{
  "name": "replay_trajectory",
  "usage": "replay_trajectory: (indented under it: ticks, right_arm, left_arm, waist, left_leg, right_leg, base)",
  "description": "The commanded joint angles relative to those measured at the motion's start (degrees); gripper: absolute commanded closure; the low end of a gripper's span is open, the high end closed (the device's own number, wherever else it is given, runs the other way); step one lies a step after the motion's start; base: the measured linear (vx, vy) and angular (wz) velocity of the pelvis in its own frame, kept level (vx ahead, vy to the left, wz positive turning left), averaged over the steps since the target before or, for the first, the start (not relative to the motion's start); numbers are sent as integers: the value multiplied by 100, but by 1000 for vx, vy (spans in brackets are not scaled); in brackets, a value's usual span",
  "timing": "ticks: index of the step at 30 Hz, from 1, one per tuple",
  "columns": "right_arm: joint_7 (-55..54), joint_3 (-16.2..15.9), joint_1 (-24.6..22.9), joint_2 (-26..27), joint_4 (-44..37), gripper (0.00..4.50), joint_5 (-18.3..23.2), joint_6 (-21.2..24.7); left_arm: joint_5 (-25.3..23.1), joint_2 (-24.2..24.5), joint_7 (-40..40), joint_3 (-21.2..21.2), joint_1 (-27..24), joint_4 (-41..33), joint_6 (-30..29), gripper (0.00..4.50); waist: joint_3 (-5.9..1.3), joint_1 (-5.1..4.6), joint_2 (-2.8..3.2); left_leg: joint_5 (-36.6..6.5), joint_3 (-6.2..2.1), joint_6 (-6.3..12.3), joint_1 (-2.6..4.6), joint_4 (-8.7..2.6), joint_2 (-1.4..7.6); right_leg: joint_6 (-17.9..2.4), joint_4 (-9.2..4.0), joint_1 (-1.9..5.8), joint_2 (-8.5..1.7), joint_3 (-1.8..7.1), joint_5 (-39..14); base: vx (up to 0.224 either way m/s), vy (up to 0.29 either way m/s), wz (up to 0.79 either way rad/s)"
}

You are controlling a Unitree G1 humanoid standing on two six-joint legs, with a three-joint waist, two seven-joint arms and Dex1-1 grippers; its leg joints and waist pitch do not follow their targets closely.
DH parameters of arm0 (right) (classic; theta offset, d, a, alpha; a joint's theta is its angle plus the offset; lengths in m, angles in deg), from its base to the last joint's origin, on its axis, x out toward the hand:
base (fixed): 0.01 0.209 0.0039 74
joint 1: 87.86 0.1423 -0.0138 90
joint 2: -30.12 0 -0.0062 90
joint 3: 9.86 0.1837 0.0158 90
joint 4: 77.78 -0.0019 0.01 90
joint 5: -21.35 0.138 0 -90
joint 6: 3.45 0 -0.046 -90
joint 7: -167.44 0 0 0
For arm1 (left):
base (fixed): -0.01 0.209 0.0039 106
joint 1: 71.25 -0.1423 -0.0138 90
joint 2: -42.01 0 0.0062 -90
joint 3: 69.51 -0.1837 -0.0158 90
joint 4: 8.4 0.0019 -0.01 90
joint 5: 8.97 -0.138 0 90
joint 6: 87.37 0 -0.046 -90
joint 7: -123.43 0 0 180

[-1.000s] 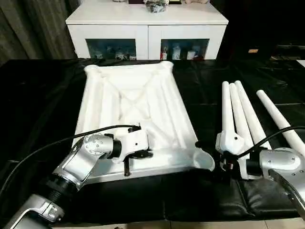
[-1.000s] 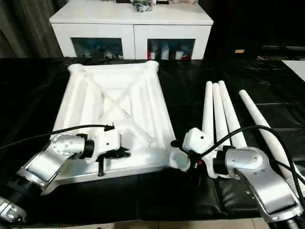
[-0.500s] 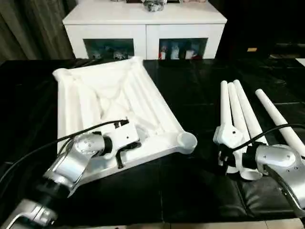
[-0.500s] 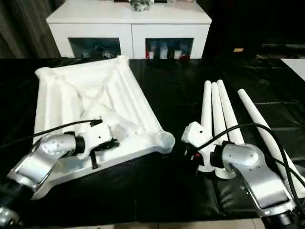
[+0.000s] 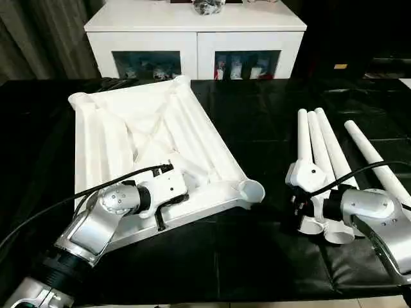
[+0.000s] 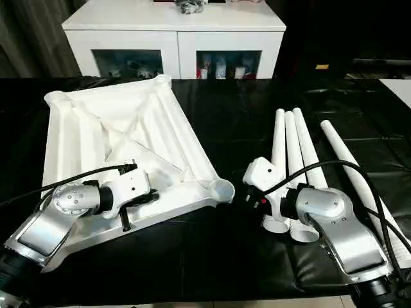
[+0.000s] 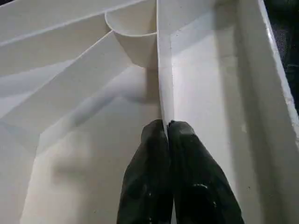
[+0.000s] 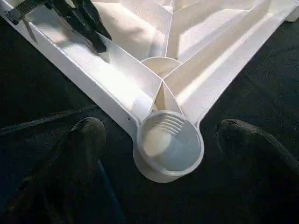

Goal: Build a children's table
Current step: Rotate table base

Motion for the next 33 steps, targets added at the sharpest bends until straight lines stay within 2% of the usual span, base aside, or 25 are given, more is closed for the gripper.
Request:
replay_trajectory:
  ticks: [1, 4, 5, 6, 10, 15, 21, 23, 27, 30, 32, 33]
  right_arm:
    - [-62, 71, 55, 3, 16, 32, -42, -38]
    - [-103, 105, 77, 10, 46, 32, -41, -63]
    - [-114, 110, 81, 13, 53, 32, -49, -71]
    - [-109, 117, 81, 16, 55, 32, -38, -66]
    - [-121, 145, 78, 36, 46, 32, -16, -47]
    - [-149, 171, 70, 51, 30, 32, 26, -34]
    - [-195, 199, 44, 82, -37, 32, 77, 0]
    - [-195, 200, 43, 83, -40, 32, 79, 2]
    - [-268, 315, 4, 175, -203, 32, 251, 120]
    - [-355, 453, 14, 261, -290, 32, 397, 204]
    - [-498, 595, 87, 355, -339, 32, 530, 395]
    - [-759, 748, 236, 488, -303, 6, 603, 666]
  left_arm:
    - [-312, 131, -293, 32, -91, 151, -116, 446]
    - [-231, 89, -392, 166, -58, 161, -172, 446]
    - [-215, 65, -426, 191, -53, 152, -185, 406]
    - [-67, -2, -366, 263, -51, 79, -344, 395]
    - [236, -159, -296, 436, -14, -170, -567, 381]
    - [415, -202, -252, 553, 33, -343, -716, 333]
    - [603, -204, -116, 611, 37, -547, -870, 278]
    - [608, -203, -111, 611, 35, -552, -873, 273]
    - [961, -202, 121, 713, -46, -863, -990, 229]
    - [1283, -313, 174, 896, -88, -1077, -1011, 221]
    - [1482, -457, 79, 1078, -81, -1194, -936, 197]
    - [1606, -610, -93, 1248, -64, -1279, -890, 186]
  waist:
    - [-289, 32, -75]
    - [-280, 28, -86]
    - [-280, 27, -87]
    - [-282, 29, -85]
    - [-288, 46, -81]
    - [-297, 71, -77]
    - [-294, 78, -61]
    - [-296, 76, -63]
    - [-302, 82, -47]
    - [-295, 82, -54]
    - [-291, 83, -33]
    - [-296, 76, -41]
  left_leg:
    - [-627, -166, 466, 25, -464, 424]
    - [-708, -167, 436, 24, -472, 423]
    - [-723, -166, 427, 27, -473, 422]
    - [-725, -166, 416, 29, -472, 425]
    - [-648, -161, 422, 31, -462, 422]
    - [-534, -163, 488, 32, -452, 424]
    - [-616, -163, 459, 40, -455, 426]
    - [-580, -164, 463, 35, -453, 422]
    - [-534, -163, 473, 40, -451, 423]
    - [-553, -161, 459, 37, -456, 421]
    - [-595, -160, 431, 40, -457, 423]
    - [-618, -160, 401, 44, -462, 421]
  right_leg:
    - [-1581, -406, 246, -445, 276, -218]
    - [-1568, -423, 245, -448, 276, -376]
    - [-1563, -426, 242, -447, 275, -408]
    - [-1560, -425, 241, -447, 278, -420]
    - [-1607, -415, 240, -446, 278, -301]
    - [-1669, -381, 247, -445, 271, -15]
    - [-1670, -388, 248, -440, 270, -60]
    - [-1675, -382, 253, -437, 269, 7]
    - [-1706, -370, 252, -436, 267, 99]
    - [-1722, -367, 260, -431, 267, 93]
    - [-1726, -370, 256, -436, 269, 41]
    - [-1751, -379, 261, -433, 267, 7]
  base:
    - [0, 0, 0]
    - [0, 0, 0]
    - [0, 0, 0]
    - [0, 0, 0]
    - [0, 0, 0]
    - [0, 0, 0]
    - [0, 0, 0]
    - [0, 0, 0]
    - [0, 0, 0]
    - [0, 0, 0]
    - [0, 0, 0]
    - [0, 0, 0]
